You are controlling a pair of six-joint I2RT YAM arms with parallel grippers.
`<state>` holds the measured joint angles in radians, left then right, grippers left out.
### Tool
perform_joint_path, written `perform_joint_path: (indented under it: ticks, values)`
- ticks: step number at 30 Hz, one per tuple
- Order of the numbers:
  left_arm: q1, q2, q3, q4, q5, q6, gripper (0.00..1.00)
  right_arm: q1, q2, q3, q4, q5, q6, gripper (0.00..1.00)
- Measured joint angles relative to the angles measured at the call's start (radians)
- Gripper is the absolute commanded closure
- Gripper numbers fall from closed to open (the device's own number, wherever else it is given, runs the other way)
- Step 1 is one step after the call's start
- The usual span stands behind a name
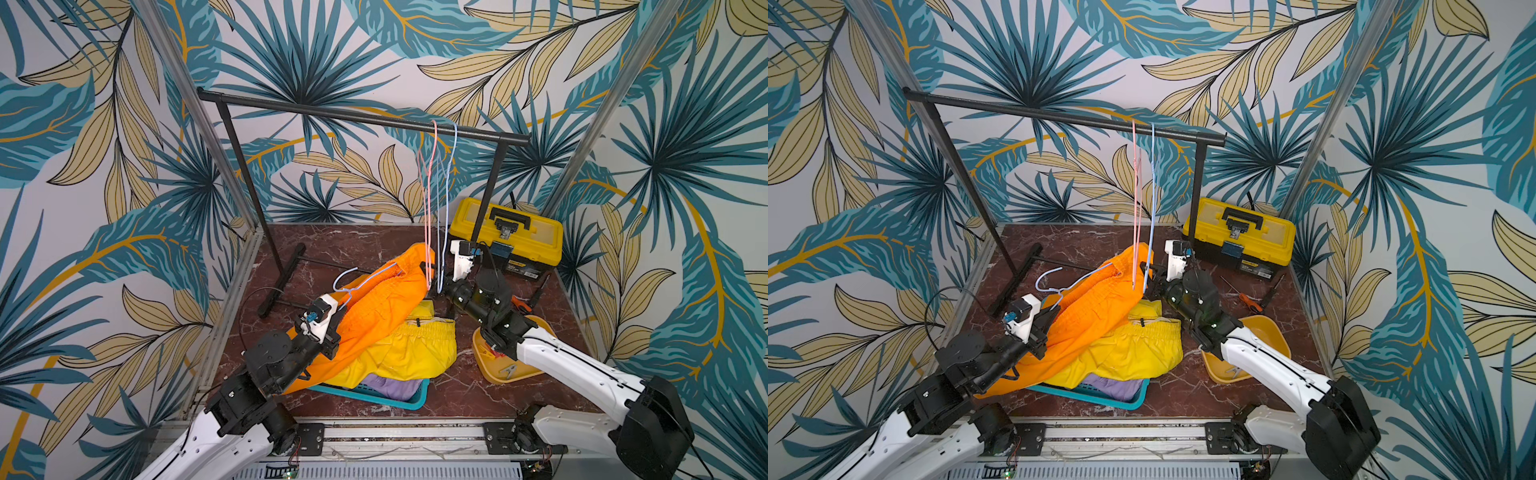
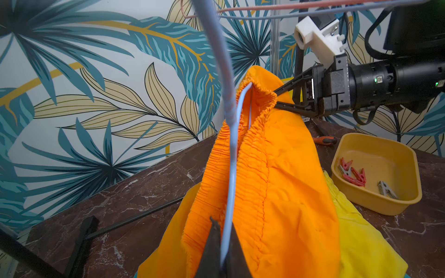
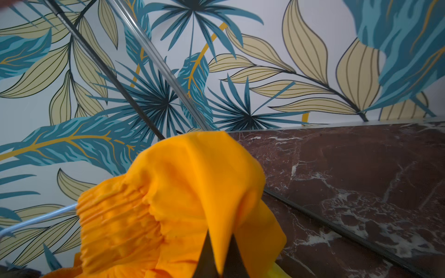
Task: Remove the clothespins securing shorts to the hanger
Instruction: Remove the shorts from the hanger.
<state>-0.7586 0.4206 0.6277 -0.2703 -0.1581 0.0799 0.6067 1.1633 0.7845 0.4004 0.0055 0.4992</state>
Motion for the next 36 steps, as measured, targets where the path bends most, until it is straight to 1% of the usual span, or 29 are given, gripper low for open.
perform_joint_path:
  ticks: [5,8,11,15,18,22,25,31,36]
  values:
    - [-0.003,-0.070,-0.007,-0.003,-0.005,-0.007,1.00,0.010,-0.089,-0.011,-0.056,0.138,0.021,1.00]
    - [-0.004,-0.071,-0.007,-0.010,0.002,-0.010,1.00,0.008,-0.122,-0.034,-0.083,0.212,0.045,1.00]
    - [-0.006,-0.063,-0.006,-0.024,0.015,-0.010,1.00,0.000,-0.146,-0.058,-0.110,0.261,0.070,1.00]
    - [-0.006,-0.033,0.005,-0.057,0.040,-0.010,1.00,-0.019,-0.165,-0.068,-0.126,0.294,0.097,1.00]
    - [-0.010,0.021,0.025,-0.063,0.054,-0.010,1.00,-0.024,-0.166,-0.067,-0.118,0.302,0.115,1.00]
    - [-0.047,0.103,0.043,-0.063,0.052,-0.001,1.00,-0.031,-0.166,-0.057,-0.113,0.337,0.138,1.00]
    - [-0.074,0.133,0.045,-0.064,0.045,0.010,1.00,-0.033,-0.161,-0.032,-0.109,0.369,0.145,1.00]
    - [-0.104,0.107,0.045,-0.055,0.050,0.032,1.00,-0.033,-0.126,0.047,-0.119,0.411,0.144,1.00]
    - [-0.122,0.059,0.045,-0.058,0.094,0.050,1.00,-0.039,-0.111,0.065,-0.157,0.440,0.145,1.00]
